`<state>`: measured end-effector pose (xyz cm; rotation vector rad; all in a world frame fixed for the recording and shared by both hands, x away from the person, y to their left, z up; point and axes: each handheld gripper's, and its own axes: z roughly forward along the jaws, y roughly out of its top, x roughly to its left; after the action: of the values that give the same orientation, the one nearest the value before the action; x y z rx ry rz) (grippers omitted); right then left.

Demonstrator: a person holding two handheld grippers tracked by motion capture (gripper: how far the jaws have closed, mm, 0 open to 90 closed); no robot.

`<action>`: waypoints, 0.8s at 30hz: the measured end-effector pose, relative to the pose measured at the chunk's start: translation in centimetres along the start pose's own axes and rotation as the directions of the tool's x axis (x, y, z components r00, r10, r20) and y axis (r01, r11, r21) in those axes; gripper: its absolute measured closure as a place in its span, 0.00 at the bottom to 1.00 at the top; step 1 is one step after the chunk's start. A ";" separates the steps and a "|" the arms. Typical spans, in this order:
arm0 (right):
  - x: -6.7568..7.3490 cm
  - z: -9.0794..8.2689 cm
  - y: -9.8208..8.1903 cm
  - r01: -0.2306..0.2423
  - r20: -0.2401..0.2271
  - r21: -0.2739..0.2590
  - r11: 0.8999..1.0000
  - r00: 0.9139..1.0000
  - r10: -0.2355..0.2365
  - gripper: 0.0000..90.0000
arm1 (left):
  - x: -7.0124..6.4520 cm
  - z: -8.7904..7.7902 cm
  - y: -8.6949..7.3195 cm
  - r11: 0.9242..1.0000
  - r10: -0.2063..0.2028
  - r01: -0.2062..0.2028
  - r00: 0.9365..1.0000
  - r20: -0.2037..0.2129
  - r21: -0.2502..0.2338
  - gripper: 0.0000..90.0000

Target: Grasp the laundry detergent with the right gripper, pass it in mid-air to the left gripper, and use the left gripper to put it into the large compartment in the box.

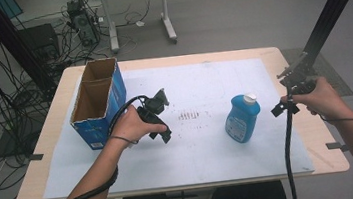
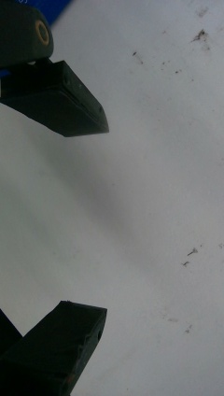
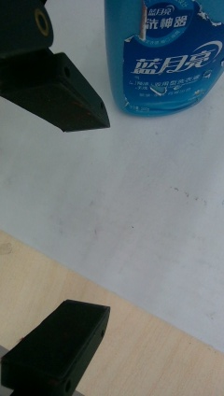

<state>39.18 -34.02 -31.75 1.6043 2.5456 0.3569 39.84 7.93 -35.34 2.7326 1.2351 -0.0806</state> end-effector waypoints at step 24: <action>-0.3 1.0 -2.5 -0.010 0.020 -0.087 0.996 1.000 0.012 0.06 | -0.1 0.8 -0.1 1.000 -0.011 0.011 1.000 0.004 0.000 0.12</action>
<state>37.30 -35.22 -33.33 1.5832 2.4712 0.4443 39.64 7.80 -36.14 2.7249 1.2485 -0.0880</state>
